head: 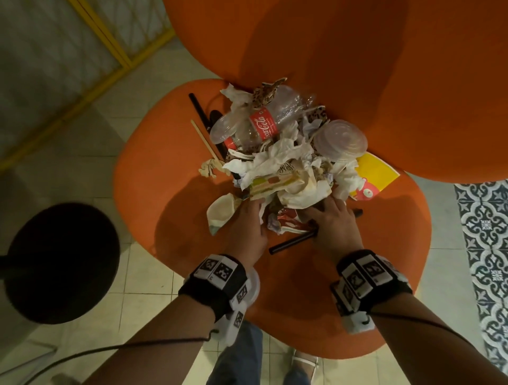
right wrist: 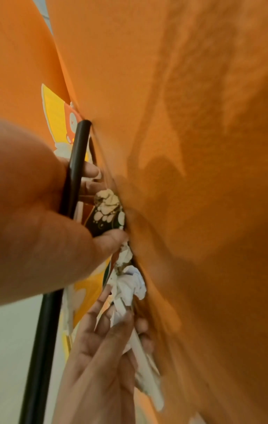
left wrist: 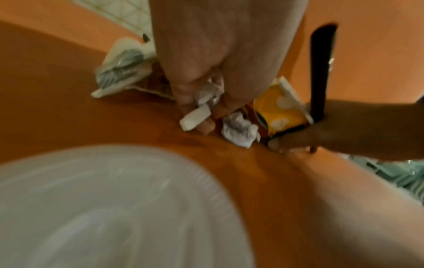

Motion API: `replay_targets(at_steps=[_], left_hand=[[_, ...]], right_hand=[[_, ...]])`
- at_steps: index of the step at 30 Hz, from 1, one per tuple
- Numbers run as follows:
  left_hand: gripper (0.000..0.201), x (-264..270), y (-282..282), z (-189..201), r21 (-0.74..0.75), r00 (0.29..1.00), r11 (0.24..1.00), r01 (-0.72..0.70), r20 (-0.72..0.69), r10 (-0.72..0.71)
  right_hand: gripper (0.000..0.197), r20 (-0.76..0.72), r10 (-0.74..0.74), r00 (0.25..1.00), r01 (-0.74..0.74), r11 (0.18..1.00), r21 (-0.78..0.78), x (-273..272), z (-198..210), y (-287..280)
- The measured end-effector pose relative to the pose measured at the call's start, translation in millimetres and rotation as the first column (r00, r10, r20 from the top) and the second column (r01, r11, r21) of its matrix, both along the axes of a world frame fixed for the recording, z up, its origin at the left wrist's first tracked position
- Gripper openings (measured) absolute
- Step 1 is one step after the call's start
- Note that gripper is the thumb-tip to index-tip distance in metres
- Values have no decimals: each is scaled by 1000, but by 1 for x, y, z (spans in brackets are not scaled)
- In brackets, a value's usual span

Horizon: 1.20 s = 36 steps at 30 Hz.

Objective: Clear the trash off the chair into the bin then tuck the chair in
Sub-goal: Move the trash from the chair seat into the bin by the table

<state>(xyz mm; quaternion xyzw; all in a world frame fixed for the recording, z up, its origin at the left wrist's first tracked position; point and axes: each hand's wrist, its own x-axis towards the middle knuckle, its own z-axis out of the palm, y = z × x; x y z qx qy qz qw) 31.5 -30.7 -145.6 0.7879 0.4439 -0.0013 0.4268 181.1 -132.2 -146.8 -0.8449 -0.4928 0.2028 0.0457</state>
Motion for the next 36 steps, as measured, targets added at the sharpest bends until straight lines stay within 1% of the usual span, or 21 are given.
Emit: replay_targets(at_steps=[2, 3, 5, 7, 8, 9, 10, 11, 14, 15, 17, 19, 21, 24, 27, 28, 30, 32, 33, 34, 36], left_hand=[[60, -4, 0, 8, -66, 998, 997, -49, 46, 52], [60, -7, -1, 13, -90, 996, 994, -63, 56, 68], [52, -20, -6, 19, -92, 995, 993, -73, 68, 79], [43, -37, -16, 22, -75, 994, 993, -91, 60, 96], [33, -46, -23, 25, -61, 994, 993, -105, 11, 106], [23, -54, -29, 26, -36, 990, 993, -113, -84, 109], [24, -62, -36, 26, -9, 976, 993, -114, -186, 111], [36, -69, -42, 24, 6, 960, 993, -114, -257, 111], [94, -84, -58, 13, -71, 949, 990, -123, -302, 96], [106, -85, -63, 10, -78, 943, 992, -96, -325, 66], [115, -86, -68, 7, -24, 915, 999, -24, -402, 12], [118, -85, -68, 7, 47, 895, 999, 13, -447, 9], [118, -86, -67, 6, 77, 888, 997, 16, -459, 21], [107, -88, -64, 4, 107, 900, 994, -9, -433, 55], [94, -88, -57, 1, 160, 909, 987, 17, -414, 52], [91, -88, -55, 1, 172, 911, 985, 24, -409, 49], [89, -89, -52, 1, 183, 922, 983, 5, -382, 66], [89, -91, -47, 5, 175, 943, 980, -89, -301, 139], [91, -92, -44, 8, 172, 951, 971, -168, -230, 206], [93, -93, -38, 13, 168, 948, 952, -257, -146, 282], [97, -90, -24, 23, 180, 911, 896, -405, 3, 412]], right_hand=[[51, 3, -6, 1000, 6, 997, -76, 1, 1, 2], [50, 3, -7, 1000, 8, 994, -108, 2, 2, 2], [45, -7, -9, 1000, 8, 992, -125, 3, 4, 3], [43, -35, -3, 999, -1, 994, -106, 3, 7, 3], [42, -54, -3, 999, -2, 996, -95, 2, 10, 2], [43, -76, -7, 997, 0, 996, -90, 1, 12, 1], [44, -97, -11, 995, 2, 996, -87, 0, 13, -1], [46, -112, -17, 994, 6, 996, -90, -1, 15, -4], [49, -133, -22, 991, 8, 994, -108, -7, 17, -15], [49, -138, -18, 990, 3, 994, -109, -8, 19, -19], [49, -158, -6, 987, -11, 994, -111, -11, 23, -26], [48, -176, 5, 984, -23, 995, -98, -13, 29, -33], [45, -209, 4, 978, -10, 1000, -29, -14, 35, -37], [40, -306, -7, 952, 31, 997, 73, -17, 48, -35], [35, -353, 62, 933, 3, 984, 181, -23, 59, -12], [33, -345, 94, 934, -28, 981, 193, -26, 60, -1], [31, -342, 117, 932, -71, 987, 145, -30, 62, 23], [32, -340, 104, 935, -90, 994, 56, -32, 61, 46], [32, -336, 88, 938, -91, 996, 9, -32, 61, 56], [32, -329, 75, 941, -91, 995, -33, -32, 60, 64], [31, -320, 56, 946, -97, 989, -112, -29, 56, 76]])
